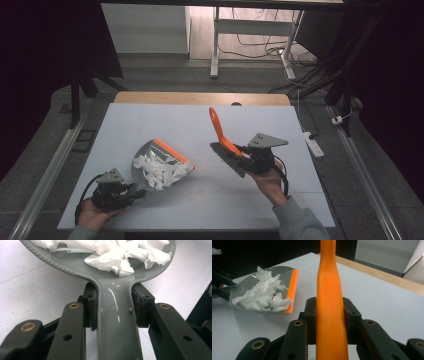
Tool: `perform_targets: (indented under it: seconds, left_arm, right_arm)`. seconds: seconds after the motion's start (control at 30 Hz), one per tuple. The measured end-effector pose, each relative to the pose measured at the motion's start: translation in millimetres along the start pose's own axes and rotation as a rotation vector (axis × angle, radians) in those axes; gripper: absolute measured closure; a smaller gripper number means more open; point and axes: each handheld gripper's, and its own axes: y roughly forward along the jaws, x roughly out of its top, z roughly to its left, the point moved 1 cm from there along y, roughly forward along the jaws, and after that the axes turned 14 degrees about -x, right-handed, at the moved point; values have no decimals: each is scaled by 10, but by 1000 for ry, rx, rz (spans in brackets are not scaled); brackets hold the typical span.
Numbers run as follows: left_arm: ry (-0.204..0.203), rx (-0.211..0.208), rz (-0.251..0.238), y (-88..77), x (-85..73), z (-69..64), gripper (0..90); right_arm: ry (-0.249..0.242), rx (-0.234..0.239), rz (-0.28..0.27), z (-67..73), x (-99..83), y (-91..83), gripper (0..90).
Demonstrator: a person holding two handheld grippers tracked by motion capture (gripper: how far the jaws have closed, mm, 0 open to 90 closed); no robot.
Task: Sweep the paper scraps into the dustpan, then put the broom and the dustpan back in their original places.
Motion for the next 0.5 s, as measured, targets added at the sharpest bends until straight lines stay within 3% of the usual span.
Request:
perform_targets:
  seconds: [0.2, 0.5]
  left_arm:
    - [-14, 27, -34, -33, 10, 12, 614]
    - [-32, 55, -57, -42, 15, 23, 614]
  right_arm:
    - [31, -5, -7, -113, -55, -97, 703]
    - [36, -20, 11, -199, -143, -166, 703]
